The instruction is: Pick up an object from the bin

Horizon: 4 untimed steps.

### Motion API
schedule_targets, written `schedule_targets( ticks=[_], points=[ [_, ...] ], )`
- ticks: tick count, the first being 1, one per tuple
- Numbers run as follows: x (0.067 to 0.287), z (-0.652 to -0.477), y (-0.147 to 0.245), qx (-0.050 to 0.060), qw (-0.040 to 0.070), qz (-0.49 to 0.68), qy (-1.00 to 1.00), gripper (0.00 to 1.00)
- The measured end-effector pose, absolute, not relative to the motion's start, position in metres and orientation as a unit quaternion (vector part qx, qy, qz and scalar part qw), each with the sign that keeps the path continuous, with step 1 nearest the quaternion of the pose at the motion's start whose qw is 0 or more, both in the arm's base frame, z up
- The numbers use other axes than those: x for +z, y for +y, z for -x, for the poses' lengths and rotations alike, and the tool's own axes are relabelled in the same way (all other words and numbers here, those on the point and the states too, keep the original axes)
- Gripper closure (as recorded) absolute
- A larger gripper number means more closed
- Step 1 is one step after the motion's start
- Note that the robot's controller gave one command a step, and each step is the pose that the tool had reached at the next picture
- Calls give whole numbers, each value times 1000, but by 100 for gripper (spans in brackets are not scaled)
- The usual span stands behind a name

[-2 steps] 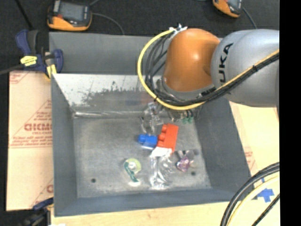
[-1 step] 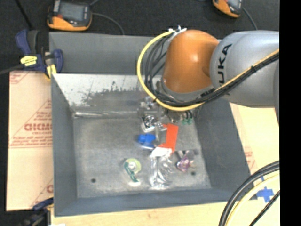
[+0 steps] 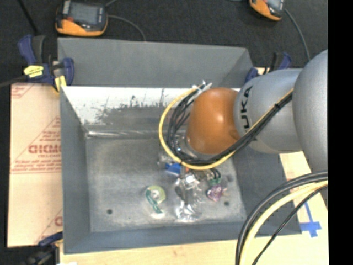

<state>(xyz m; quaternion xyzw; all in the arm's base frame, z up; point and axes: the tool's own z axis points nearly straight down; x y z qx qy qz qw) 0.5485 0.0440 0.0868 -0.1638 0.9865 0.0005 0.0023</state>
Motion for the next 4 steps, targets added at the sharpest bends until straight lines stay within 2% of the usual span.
schedule_targets(
  ticks=[1,2,3,4],
  points=[
    [92,-603,41,-1,3,328,945,0],
    [75,-642,40,-3,5,473,881,0],
    [81,-630,37,-1,2,635,772,0],
    [77,-642,37,-3,4,663,748,0]
  ],
)
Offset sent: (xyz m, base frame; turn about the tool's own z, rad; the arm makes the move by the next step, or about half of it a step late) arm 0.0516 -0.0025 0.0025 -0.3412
